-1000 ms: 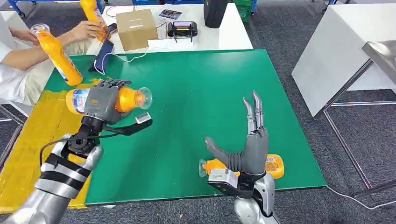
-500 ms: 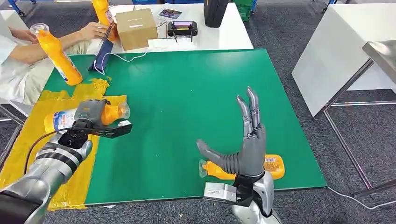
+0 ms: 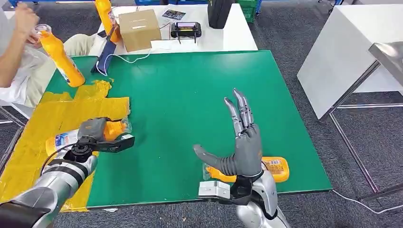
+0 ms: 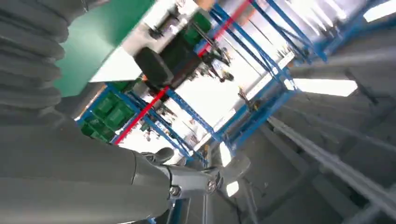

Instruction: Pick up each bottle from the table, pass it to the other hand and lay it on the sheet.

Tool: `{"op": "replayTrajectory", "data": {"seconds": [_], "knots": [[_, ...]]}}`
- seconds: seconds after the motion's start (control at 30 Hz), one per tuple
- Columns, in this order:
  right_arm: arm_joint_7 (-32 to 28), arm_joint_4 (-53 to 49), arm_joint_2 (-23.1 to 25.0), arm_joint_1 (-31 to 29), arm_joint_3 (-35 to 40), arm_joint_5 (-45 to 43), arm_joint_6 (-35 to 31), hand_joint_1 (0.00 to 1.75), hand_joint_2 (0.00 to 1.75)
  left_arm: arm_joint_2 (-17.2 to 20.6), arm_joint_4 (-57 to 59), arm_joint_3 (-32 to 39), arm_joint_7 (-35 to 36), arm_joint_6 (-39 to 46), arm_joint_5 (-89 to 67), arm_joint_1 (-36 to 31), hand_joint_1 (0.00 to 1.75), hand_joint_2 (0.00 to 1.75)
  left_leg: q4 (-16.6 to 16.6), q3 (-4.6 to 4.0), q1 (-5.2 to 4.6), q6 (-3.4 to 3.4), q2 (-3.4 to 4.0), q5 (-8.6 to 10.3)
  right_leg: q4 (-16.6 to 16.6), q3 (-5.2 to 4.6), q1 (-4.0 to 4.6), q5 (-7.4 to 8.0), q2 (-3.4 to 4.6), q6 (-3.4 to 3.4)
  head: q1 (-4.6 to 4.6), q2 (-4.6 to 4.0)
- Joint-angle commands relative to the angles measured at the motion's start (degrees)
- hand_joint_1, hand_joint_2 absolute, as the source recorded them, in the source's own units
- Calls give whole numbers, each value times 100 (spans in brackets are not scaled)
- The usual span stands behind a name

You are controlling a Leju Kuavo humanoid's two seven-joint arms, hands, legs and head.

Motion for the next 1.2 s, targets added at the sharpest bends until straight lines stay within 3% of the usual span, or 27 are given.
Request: {"op": "replayTrajectory", "data": {"seconds": [0.03, 0.17, 0.2, 0.23, 0.4, 0.43, 0.5, 0.57, 0.67, 0.73, 0.93, 1.2], "knots": [[434, 822, -403, -284, 189, 281, 664, 0, 175, -173, 38, 793, -212, 1179, 290, 416, 0, 175, -8, 28, 4, -3, -5, -7, -10, 26, -2, -3, 35, -5, 2, 0], [584, 991, -494, -155, 130, 420, 873, 0, 175, -64, -334, 926, 85, 2309, -44, 733, 0, 175, -9, 37, 6, -2, -7, -13, -15, 35, -3, -9, 46, -5, 4, 0], [612, 1018, -528, -98, 110, 451, 986, 0, 175, -76, -1064, 1269, -46, 2588, 21, 1011, 0, 175, -8, 32, 6, -2, -3, -12, -13, 29, -1, -8, 42, -4, 2, 0], [640, 1039, -573, 4, 70, 449, 1070, 0, 175, -80, -1880, 1553, -121, 2588, -85, 1354, 0, 175, -7, 23, 4, -1, -4, -8, -10, 20, -1, -6, 30, -3, 4, 0], [649, 1053, -608, 79, 40, 454, 1089, 0, 175, -111, -2272, 1709, -251, 2588, -27, 1516, 0, 175, 1, 22, 8, -5, -16, -15, -4, 19, 1, -15, 31, -6, 4, 0], [740, 1068, -657, 144, 13, 580, 1210, 0, 175, -230, -2933, 2045, -568, 2588, 95, 1775, 0, 175, 1, 33, 9, -6, -25, -21, -3, 31, -1, -23, 40, -9, 5, 0], [889, 1168, -851, 350, -94, 885, 1397, 0, 175, -764, -3941, 2917, -1892, 2588, 904, 2148, 0, 175, -1, 9, 6, -3, -13, -12, -7, 8, 0, -11, 30, -4, 0, 0], [871, 1220, -950, 460, -168, 910, 1366, 0, 175, -894, -4150, 2997, -2029, 2588, 913, 2260, 0, 175, -1, 0, 8, 0, -30, -7, -11, 3, 3, -10, 3, 0, 2, 0], [1084, 1405, -1070, 649, -454, 1031, 1613, 0, 175, -1579, -5524, 3633, -3255, 2588, 1427, 2670, 0, 175, 2, -2, 6, 3, -31, -10, -10, 2, 0, -13, 2, 1, 4, 0], [1121, 1616, -1204, 776, -725, 872, 1678, 0, 175, -1784, -5890, 3546, -3577, 2588, 1681, 2846, 0, 175, 9, 12, 8, 4, -41, -25, -9, 21, -2, -25, 19, 2, 2, 0], [1323, 2229, -1265, 806, -1373, 950, 1709, 0, 175, -1850, -6307, 2774, -3554, 2588, 1960, 3171, 0, 175, 1, 10, -9, 2, -26, -27, -12, 12, -14, -15, 24, -2, 2, 0], [1459, 2325, -1204, 760, -1468, 1086, 1669, 0, 175, -1852, -6302, 2682, -3538, 2588, 1945, 3181, 0, 175, -1, 12, -8, 4, -19, -28, -11, 10, -11, -14, 27, -3, 0, 0]]}}
